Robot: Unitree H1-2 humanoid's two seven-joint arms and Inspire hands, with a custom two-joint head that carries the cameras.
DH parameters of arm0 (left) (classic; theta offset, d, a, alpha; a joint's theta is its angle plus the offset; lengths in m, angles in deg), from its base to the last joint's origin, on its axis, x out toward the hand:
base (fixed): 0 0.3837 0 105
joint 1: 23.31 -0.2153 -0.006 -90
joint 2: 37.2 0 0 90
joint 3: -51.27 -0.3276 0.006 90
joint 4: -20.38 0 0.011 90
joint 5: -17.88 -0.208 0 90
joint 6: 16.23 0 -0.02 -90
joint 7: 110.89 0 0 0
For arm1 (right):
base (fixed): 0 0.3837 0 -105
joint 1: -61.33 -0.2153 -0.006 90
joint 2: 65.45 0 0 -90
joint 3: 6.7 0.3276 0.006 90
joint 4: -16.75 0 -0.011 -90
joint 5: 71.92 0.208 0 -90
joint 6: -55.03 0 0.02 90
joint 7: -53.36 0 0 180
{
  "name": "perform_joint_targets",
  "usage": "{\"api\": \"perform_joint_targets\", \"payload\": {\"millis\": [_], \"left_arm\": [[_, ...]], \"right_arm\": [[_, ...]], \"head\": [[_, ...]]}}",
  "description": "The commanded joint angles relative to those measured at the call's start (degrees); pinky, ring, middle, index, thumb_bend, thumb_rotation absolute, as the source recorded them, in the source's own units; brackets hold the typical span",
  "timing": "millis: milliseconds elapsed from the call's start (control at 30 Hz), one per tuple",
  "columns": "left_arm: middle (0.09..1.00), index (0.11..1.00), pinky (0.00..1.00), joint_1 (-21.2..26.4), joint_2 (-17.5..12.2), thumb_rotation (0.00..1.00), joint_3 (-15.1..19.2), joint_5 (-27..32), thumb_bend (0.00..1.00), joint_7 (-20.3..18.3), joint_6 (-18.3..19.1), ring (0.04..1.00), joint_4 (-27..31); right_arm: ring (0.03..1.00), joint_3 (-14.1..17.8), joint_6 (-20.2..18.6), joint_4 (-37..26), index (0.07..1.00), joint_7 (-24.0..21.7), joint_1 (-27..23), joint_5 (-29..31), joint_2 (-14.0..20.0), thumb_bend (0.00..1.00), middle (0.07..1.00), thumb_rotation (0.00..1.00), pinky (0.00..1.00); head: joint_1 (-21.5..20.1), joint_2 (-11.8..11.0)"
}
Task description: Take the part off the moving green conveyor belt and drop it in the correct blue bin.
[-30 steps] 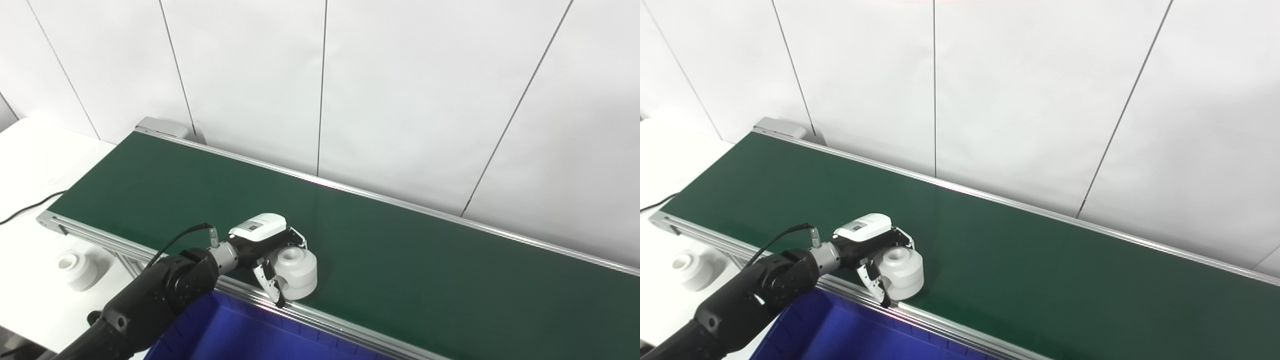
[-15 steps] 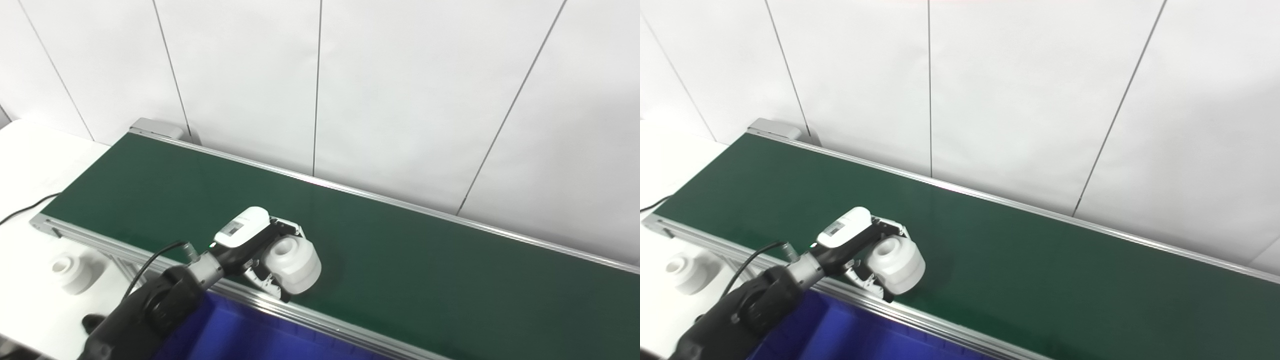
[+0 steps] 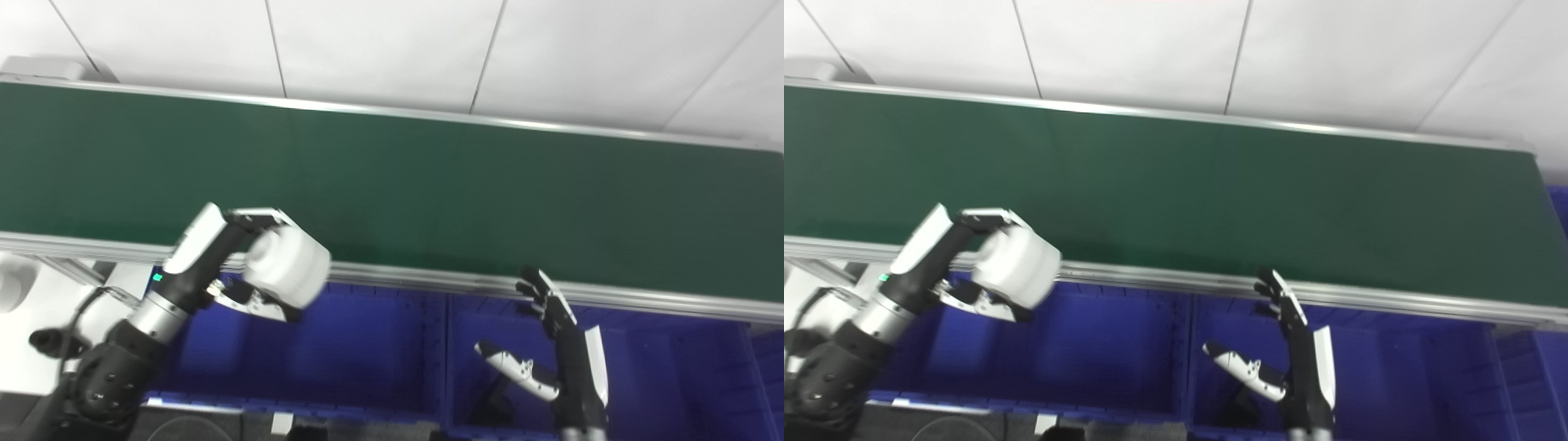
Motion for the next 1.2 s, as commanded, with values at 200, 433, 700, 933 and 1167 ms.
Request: {"api": "perform_joint_targets", "payload": {"millis": [200, 433, 700, 933, 1167], "left_arm": [[0.504, 0.522, 0.42, -2.3, 1.8, 0.00, -5.0, -5.6, 0.50, -1.8, -2.2, 0.412, -2.2], [0.519, 0.515, 0.47, -1.6, 1.9, 0.00, -7.0, -13.4, 0.50, -4.9, 5.2, 0.424, -1.8], [0.958, 0.913, 0.88, -0.9, 2.5, 0.57, -11.1, -34.2, 0.76, -6.7, 16.5, 0.947, 2.3], [1.000, 0.994, 0.95, -1.8, 3.0, 0.65, -10.2, -31.8, 0.80, -4.4, 15.8, 0.982, 1.7], [1.000, 0.999, 0.91, -4.0, 5.7, 0.53, -5.8, -8.3, 0.80, -5.2, 12.2, 0.973, 1.7]], "right_arm": [[0.839, -0.2, -0.9, -3.5, 0.860, -0.8, 1.2, 0.6, -0.6, 0.78, 0.860, 0.43, 0.75], [0.820, 0.0, 0.0, -3.3, 0.858, -0.9, 1.7, 0.7, -0.3, 0.78, 0.860, 0.44, 0.71], [0.759, 0.5, 0.3, -2.9, 0.851, -0.7, 1.8, 0.7, -0.2, 0.78, 0.860, 0.43, 0.62], [0.752, 0.5, 0.7, -2.3, 0.851, -0.2, 1.9, -0.6, -0.3, 0.79, 0.860, 0.44, 0.60], [0.827, 0.3, 1.0, -2.3, 0.859, -0.4, 2.4, -0.9, -0.1, 0.78, 0.858, 0.44, 0.72]], "head": [[1.4, 0.5], [2.0, -0.4], [2.5, -1.2], [1.8, -2.4], [1.4, -3.1]]}}
